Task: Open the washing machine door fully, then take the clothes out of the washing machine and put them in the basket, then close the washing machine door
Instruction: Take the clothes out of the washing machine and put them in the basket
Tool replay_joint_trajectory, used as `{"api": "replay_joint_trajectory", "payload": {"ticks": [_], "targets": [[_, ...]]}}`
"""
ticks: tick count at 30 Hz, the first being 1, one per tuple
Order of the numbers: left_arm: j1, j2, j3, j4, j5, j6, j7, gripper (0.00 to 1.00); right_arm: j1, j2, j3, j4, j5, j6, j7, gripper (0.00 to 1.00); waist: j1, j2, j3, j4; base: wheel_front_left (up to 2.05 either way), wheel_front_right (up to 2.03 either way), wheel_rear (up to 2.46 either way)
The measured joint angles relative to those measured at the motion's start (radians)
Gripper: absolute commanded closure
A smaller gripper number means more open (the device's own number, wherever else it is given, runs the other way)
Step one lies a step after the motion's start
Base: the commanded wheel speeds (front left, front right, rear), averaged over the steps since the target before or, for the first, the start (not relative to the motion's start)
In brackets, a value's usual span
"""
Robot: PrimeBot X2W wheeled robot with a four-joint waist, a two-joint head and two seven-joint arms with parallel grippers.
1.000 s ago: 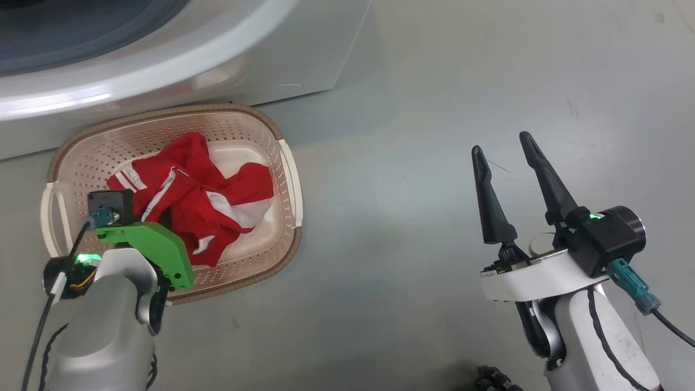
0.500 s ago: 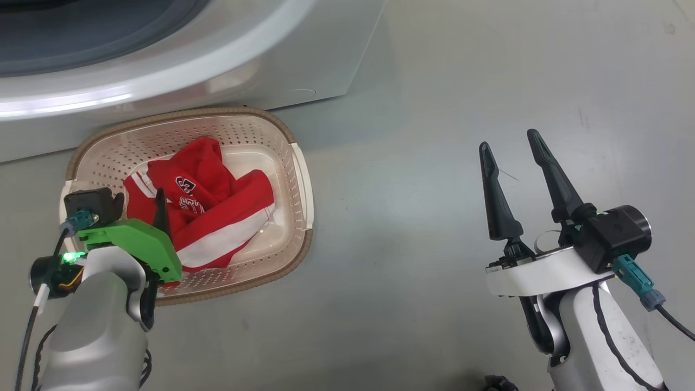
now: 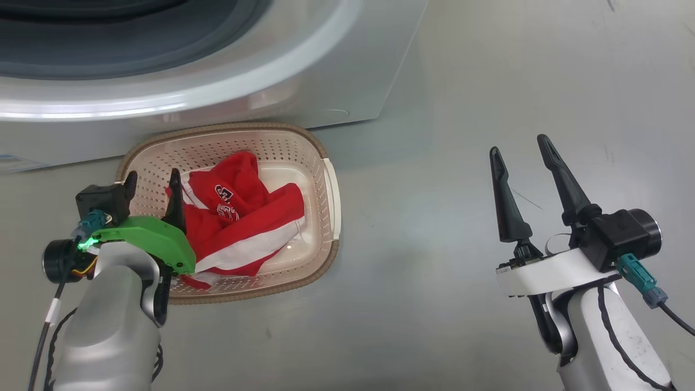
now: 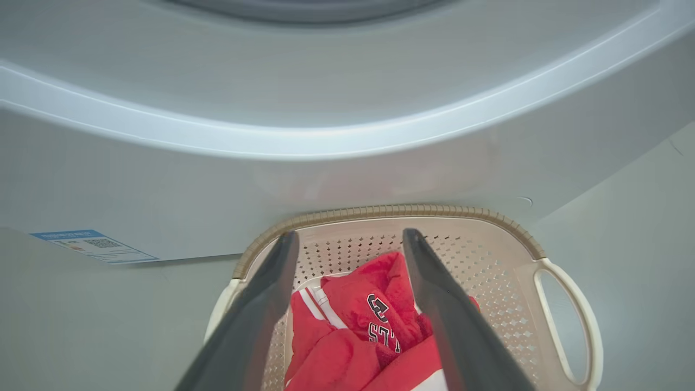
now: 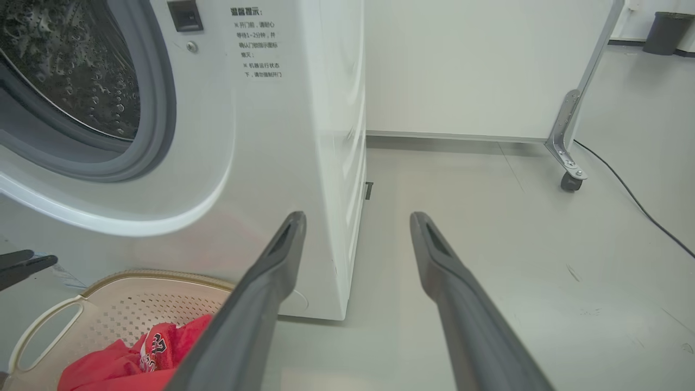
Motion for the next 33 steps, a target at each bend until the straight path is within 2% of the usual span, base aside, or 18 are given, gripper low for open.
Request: {"api": "replay_joint_trajectory", "payload": {"ticks": [7,13,25,33], "targets": [[0.013,-0.012,0.005,-0.087,0.006,0.0,-0.006,0.0,0.005,-0.022,-0.017,0.03,-0.009,0.001,0.0,0.0,0.0,0.0,-0.059,0.039,0.0,0.0,0.0],[0.044,-0.02,0.039,-0.255,0.041,0.011,-0.005,0.0,0.028,-0.031,-0.033,0.052,-0.009,0.0,0.0,0.0,0.0,0.0,-0.121,0.074,0.0,0.0,0.0],[0.222,-0.023,0.037,-0.451,0.096,0.032,-0.005,0.0,0.105,-0.032,-0.05,0.091,-0.008,-0.003,0.0,0.0,0.0,0.0,-0.265,0.13,0.0,0.0,0.0],[0.336,-0.024,0.02,-0.524,0.116,0.036,-0.005,0.0,0.154,-0.021,-0.05,0.102,-0.006,-0.01,0.0,0.0,0.0,0.0,-0.355,0.154,0.0,0.0,0.0]]}}
